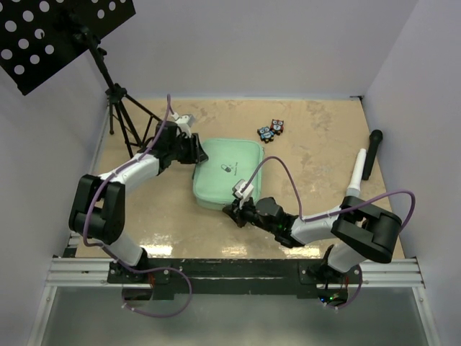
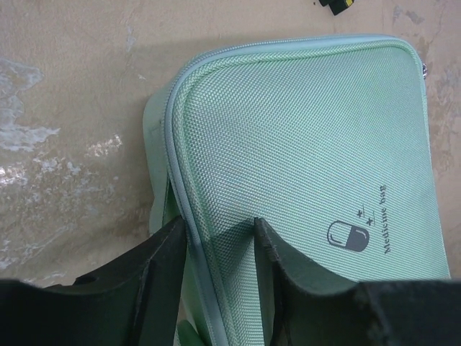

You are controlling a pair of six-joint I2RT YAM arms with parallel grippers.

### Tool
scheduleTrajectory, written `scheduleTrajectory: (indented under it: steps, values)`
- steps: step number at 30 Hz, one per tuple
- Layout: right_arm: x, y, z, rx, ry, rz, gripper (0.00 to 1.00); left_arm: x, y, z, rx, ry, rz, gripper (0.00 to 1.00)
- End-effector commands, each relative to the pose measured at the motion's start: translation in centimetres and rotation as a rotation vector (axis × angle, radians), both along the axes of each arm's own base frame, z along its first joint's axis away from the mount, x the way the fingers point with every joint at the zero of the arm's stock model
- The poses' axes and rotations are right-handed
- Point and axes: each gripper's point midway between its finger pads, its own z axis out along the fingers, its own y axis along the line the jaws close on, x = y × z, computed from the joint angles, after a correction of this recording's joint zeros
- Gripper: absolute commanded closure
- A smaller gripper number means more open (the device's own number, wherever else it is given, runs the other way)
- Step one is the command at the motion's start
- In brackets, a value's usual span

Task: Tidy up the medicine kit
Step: Zip the medicine box at the center of the board.

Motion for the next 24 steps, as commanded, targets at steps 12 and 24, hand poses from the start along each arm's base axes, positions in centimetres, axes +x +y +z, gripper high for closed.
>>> scheduleTrajectory:
  steps: [12, 24]
  values:
    - [-0.3, 0.8, 1.8, 0.045, -0.037, 0.031, 1.00, -1.6, -0.6, -0.7, -0.112, 0.015, -0.023, 1.00]
    - [0.9, 3.3, 3.6, 0.131, -0.005, -0.008, 1.00, -4.2, 4.3, -2.3, -0.186, 0.033, 0.420, 1.00]
